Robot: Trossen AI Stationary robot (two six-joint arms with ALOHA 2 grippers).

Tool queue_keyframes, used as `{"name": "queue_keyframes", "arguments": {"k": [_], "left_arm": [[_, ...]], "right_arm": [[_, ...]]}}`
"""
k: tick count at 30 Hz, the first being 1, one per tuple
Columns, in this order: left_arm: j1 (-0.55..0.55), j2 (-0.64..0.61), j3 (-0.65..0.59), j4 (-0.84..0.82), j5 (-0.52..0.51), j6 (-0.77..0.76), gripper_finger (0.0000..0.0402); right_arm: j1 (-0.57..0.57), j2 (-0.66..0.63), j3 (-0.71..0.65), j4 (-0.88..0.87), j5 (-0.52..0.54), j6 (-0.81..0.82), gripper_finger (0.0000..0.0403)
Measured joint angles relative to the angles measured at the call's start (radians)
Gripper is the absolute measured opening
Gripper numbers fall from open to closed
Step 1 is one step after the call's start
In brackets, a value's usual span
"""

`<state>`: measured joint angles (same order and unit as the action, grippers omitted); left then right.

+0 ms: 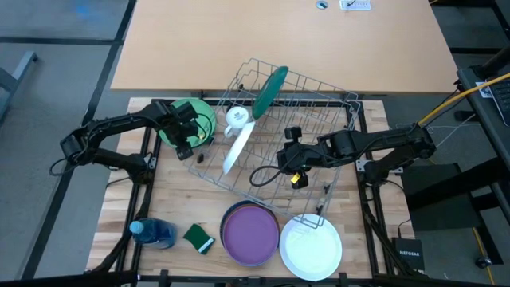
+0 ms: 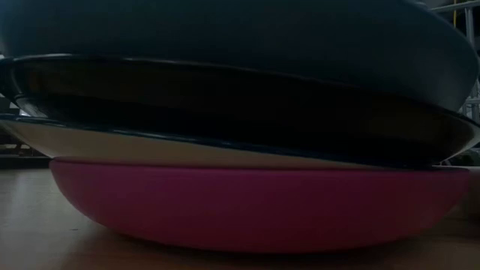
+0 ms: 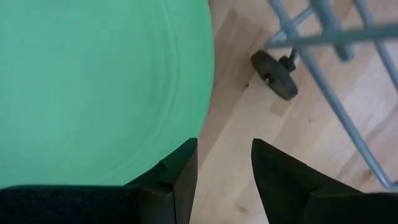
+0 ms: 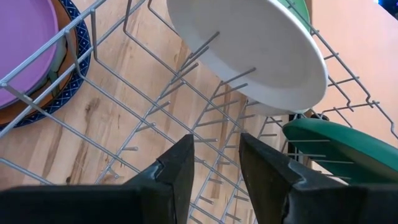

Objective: Sort dishes
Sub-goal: Put the green plate in the dish rack

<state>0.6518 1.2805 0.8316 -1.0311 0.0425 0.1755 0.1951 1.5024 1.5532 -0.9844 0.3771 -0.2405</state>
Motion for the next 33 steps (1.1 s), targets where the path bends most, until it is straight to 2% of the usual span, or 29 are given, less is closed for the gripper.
{"name": "queue_keyframes", "arguments": {"k": [17, 27, 33], "left_arm": [[0.0, 0.003, -0.005, 0.17, 0.061, -0.092, 0.0141], [-0.068, 0.006, -0.006, 0.269, 0.084, -0.097, 0.0141], [-0.065, 0.006, -0.006, 0.236, 0.032, -0.083, 0.0141]], "right_arm": [[0.0, 0.0, 0.0, -0.03, -0.034, 0.0, 0.0131], [0.0, 0.0, 0.0, -0.031, -0.034, 0.0, 0.0131], [0.0, 0.0, 0.0, -0.032, -0.034, 0.0, 0.0131]]}}
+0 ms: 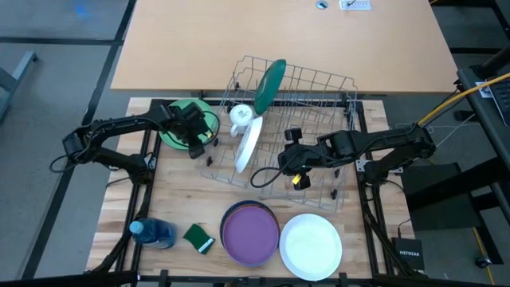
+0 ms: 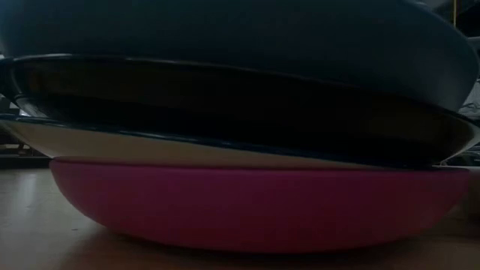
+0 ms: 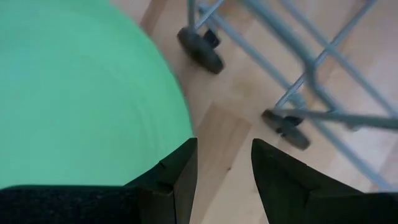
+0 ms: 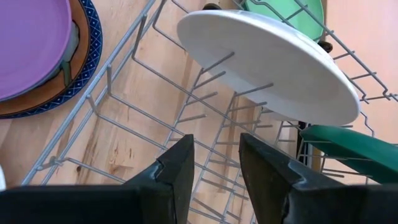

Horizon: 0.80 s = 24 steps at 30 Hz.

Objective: Sort dishes
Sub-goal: Put the green plate in the dish rack

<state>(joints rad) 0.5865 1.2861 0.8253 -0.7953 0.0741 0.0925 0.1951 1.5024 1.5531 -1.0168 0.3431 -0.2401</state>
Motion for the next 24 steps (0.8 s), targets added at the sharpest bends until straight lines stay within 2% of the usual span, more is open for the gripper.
{"name": "queue_keyframes", "arguments": {"k": [5, 12, 15, 24], "left_arm": [[0.017, -0.003, 0.002, -0.085, -0.079, 0.034, 0.0141], [0.016, -0.002, -0.005, -0.204, -0.139, 0.08, 0.0141], [0.016, -0.002, -0.024, -0.208, -0.166, 0.094, 0.0141], [0.016, -0.002, -0.078, -0.191, -0.166, 0.099, 0.0141]], "right_arm": [[0.0, 0.0, 0.0, -0.005, 0.002, 0.0, 0.0131], [0.0, 0.0, 0.0, -0.005, 0.003, 0.0, 0.0131], [0.0, 0.0, 0.0, -0.005, 0.003, 0.0, 0.0131], [0.0, 0.0, 0.0, -0.005, 0.003, 0.0, 0.0131]]}}
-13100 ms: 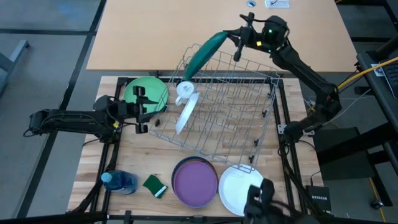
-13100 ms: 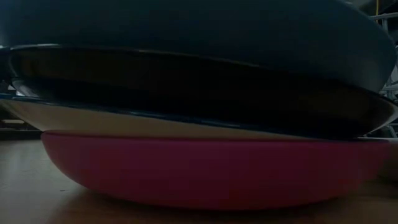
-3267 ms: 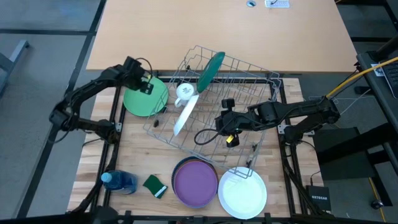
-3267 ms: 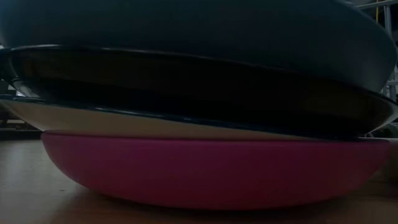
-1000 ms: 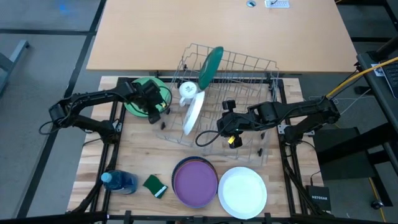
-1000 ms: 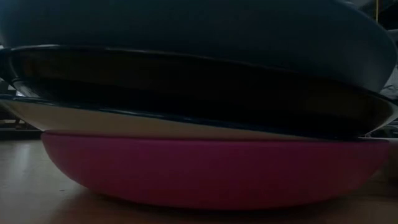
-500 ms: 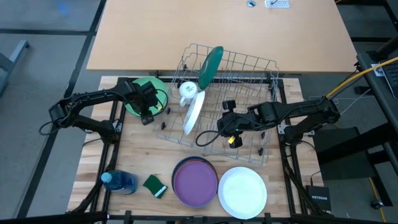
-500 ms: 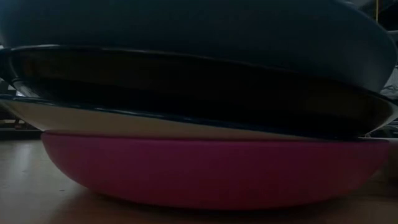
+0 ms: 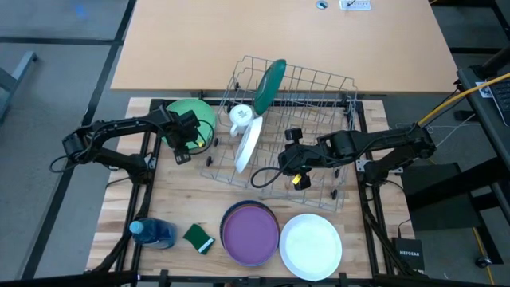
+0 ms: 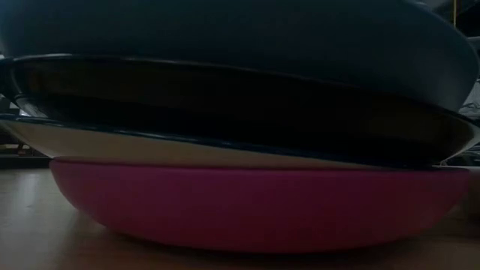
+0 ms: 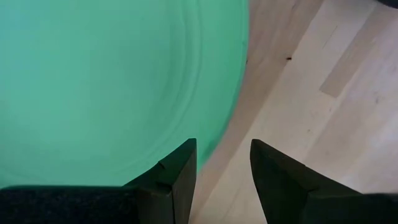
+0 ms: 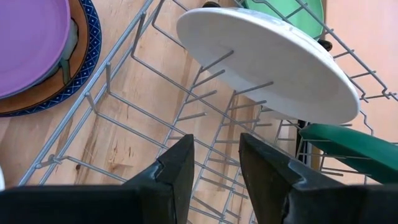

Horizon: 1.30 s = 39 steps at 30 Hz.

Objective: Sort dishes
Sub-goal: Put the green plate in the dish rack

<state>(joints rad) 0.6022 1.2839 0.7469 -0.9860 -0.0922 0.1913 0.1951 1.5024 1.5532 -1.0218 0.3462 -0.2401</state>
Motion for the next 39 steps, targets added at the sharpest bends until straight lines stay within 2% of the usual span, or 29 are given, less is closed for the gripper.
{"name": "queue_keyframes", "arguments": {"k": [18, 26, 31, 39], "left_arm": [[0.001, 0.0, -0.003, 0.036, -0.021, 0.0, 0.0141], [0.001, 0.054, -0.003, 0.033, -0.023, 0.002, 0.0139], [0.001, 0.097, -0.003, 0.034, -0.023, 0.002, 0.0117], [0.001, 0.097, 0.003, 0.022, -0.024, 0.004, 0.0053]], "right_arm": [[0.0, 0.0, 0.0, 0.0, 0.0, 0.0, 0.0131], [0.0, 0.0, 0.0, -0.002, 0.0, 0.0, 0.0131], [0.0, 0.0, 0.0, -0.002, 0.0, 0.0, 0.0131], [0.0, 0.0, 0.0, -0.003, 0.0, 0.0, 0.0131]]}}
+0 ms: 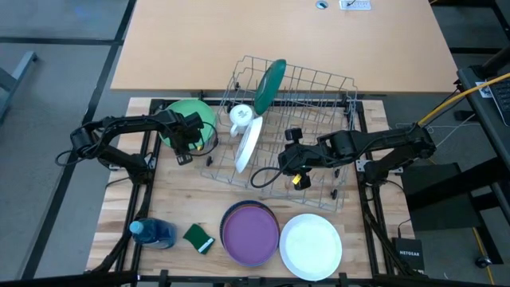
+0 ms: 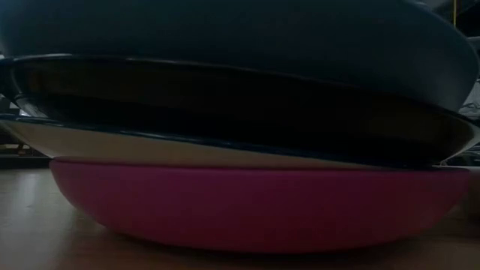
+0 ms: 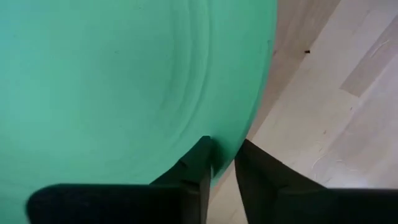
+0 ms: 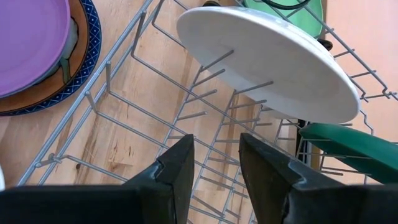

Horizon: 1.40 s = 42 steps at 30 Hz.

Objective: Sort dishes
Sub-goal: Put the green plate in the dish rack

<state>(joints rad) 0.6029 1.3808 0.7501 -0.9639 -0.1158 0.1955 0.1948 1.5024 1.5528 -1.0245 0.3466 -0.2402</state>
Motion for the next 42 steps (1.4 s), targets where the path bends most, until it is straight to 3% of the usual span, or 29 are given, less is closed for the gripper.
{"name": "queue_keyframes", "arguments": {"k": [9, 20, 42], "left_arm": [[-0.001, -0.002, 0.005, -0.013, 0.0, 0.026, 0.0007], [0.0, -0.004, 0.072, -0.14, 0.056, 0.011, 0.0004], [0.0, -0.004, 0.077, -0.145, 0.144, -0.108, 0.0004]], "right_arm": [[0.0, 0.0, 0.0, 0.0, 0.0, 0.0, 0.0131], [0.0, 0.0, 0.0, 0.001, 0.0, 0.0, 0.0131], [0.0, 0.0, 0.0, 0.001, 0.0, 0.0, 0.0131]]}}
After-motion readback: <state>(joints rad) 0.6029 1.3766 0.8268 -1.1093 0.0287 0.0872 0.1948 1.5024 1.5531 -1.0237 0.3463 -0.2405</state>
